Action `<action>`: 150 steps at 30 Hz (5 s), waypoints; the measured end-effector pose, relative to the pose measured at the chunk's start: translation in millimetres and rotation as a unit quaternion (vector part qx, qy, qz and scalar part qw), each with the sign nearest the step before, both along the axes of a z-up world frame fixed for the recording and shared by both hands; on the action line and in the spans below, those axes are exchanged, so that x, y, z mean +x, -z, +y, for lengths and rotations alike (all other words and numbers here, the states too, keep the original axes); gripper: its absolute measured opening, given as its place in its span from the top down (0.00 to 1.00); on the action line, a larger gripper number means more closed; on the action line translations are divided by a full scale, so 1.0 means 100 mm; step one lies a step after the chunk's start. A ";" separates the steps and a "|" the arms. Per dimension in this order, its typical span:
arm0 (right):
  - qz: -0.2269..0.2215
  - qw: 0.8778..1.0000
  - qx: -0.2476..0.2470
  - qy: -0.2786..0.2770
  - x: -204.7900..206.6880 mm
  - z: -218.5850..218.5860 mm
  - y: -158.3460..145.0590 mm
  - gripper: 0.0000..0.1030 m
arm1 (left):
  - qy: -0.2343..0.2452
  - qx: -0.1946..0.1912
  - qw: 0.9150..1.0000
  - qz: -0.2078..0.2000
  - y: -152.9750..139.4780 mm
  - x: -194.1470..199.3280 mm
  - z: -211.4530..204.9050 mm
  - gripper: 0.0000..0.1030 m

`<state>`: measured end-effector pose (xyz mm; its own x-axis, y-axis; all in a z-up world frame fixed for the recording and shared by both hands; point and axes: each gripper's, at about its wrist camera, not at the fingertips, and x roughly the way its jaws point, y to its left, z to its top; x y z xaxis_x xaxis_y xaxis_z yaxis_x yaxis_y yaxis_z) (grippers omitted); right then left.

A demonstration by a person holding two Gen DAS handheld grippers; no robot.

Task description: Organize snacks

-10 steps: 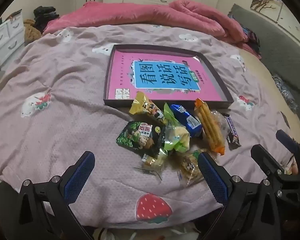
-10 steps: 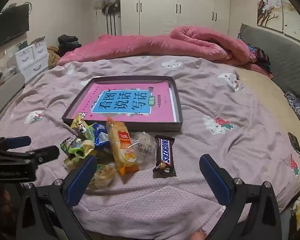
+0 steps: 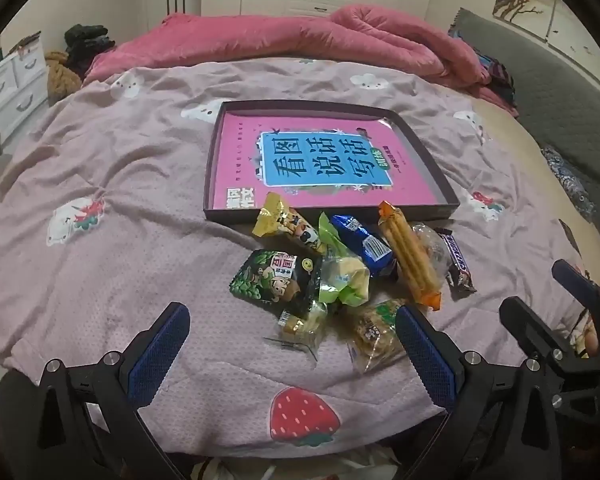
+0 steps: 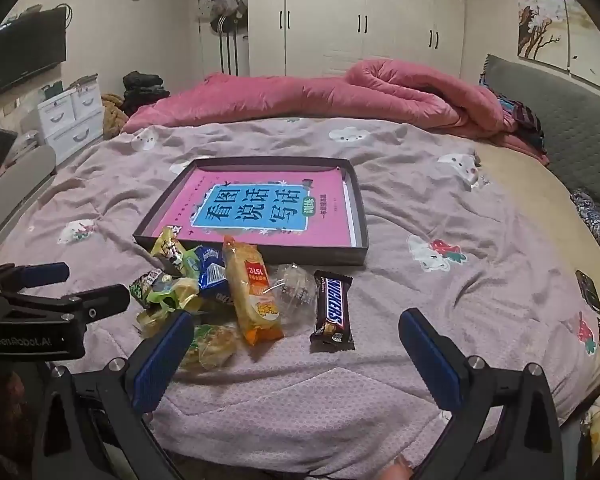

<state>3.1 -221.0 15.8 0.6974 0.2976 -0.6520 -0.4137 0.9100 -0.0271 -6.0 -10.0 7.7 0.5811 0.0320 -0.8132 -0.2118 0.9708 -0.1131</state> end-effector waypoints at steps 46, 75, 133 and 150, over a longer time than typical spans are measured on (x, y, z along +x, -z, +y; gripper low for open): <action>0.020 1.000 0.005 -0.003 0.16 -0.07 0.11 0.00 | 0.006 0.010 1.000 0.008 0.04 0.00 -0.03 0.01; 0.037 0.999 -0.004 -0.002 0.26 -0.03 0.17 0.00 | -0.007 0.002 1.000 0.020 0.14 0.05 0.07 0.01; 0.052 0.988 0.021 -0.141 0.70 0.50 0.36 0.78 | 0.000 -0.207 0.976 0.072 0.86 0.80 0.53 0.65; 0.021 0.988 0.067 -0.135 0.80 0.43 0.08 0.78 | -0.004 -0.170 0.985 0.009 0.23 0.49 0.79 0.66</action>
<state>83.5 -178.0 7.9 0.5541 0.5552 -0.6203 -0.6402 0.7605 0.1088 43.2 68.6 -15.2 0.5677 -0.2395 -0.7876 -0.2231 0.8762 -0.4272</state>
